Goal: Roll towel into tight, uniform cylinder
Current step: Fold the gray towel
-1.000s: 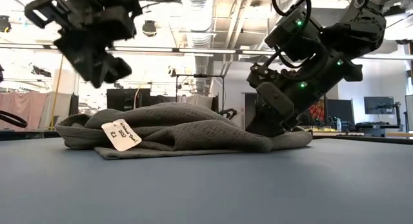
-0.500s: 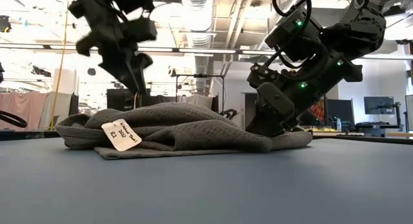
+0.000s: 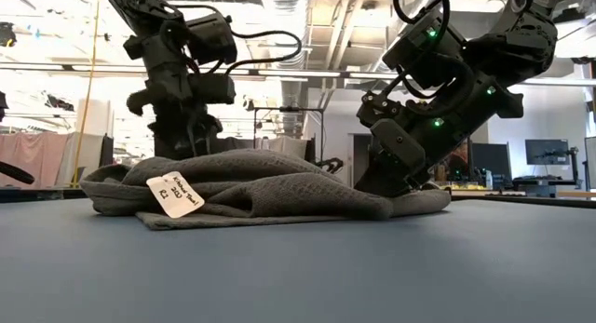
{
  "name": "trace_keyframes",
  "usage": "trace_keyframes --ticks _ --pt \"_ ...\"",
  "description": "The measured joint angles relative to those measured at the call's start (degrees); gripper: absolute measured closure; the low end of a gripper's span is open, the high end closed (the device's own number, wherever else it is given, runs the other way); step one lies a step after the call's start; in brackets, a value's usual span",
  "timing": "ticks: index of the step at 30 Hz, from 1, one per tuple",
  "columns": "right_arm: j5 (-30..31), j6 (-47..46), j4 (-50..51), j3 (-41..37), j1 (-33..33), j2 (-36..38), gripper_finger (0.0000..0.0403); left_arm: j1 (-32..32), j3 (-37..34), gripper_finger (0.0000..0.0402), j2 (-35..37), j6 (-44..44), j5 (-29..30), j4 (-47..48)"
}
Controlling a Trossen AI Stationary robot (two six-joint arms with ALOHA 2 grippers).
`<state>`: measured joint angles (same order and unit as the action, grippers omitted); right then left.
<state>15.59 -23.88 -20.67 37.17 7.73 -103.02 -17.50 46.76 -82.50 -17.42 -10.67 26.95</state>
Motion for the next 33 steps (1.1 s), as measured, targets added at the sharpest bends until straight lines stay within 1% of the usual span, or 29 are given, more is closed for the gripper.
trace_keyframes --ticks 2,9,12,16,21,22,24,27,31,33 --pt "0.0 0.2 0.0 0.0 0.0 0.0 0.0270 0.1 0.0 0.0212 0.0 -0.1 -1.6 0.1" --pt "0.0 0.4 0.0 0.0 0.0 0.0 0.0270 0.5 0.0 0.0234 0.0 -0.1 -1.5 0.1" --pt "0.0 0.4 0.0 0.0 0.0 0.0 0.0270 0.5 0.0 0.0251 0.0 0.1 -0.9 0.0" --pt "0.0 0.4 0.0 0.0 0.0 0.0 0.0270 0.5 0.0 0.0294 0.0 0.6 -0.8 -1.3" --pt "0.0 0.4 0.0 0.0 0.0 0.0 0.0270 0.5 0.0 0.0384 0.0 0.7 -0.8 -3.6" --pt "0.0 0.4 0.0 0.0 0.0 0.0 0.0270 0.5 0.0 0.0392 0.0 0.9 -0.8 -4.3" --pt "-0.3 0.4 0.0 0.0 0.0 0.0 0.0270 0.5 0.0 0.0395 0.0 0.7 -0.8 -4.9" --pt "-1.5 0.6 1.1 0.0 -0.1 2.3 0.0270 0.5 0.0 0.0400 0.4 0.5 -1.4 -4.9" --pt "-3.8 3.0 5.7 -0.4 0.1 8.2 0.0270 0.5 0.9 0.0401 2.1 -0.4 -4.1 -4.6" --pt "-3.8 4.7 8.6 -0.3 0.2 12.0 0.0270 0.5 2.0 0.0401 3.8 -1.1 -5.2 -4.8"
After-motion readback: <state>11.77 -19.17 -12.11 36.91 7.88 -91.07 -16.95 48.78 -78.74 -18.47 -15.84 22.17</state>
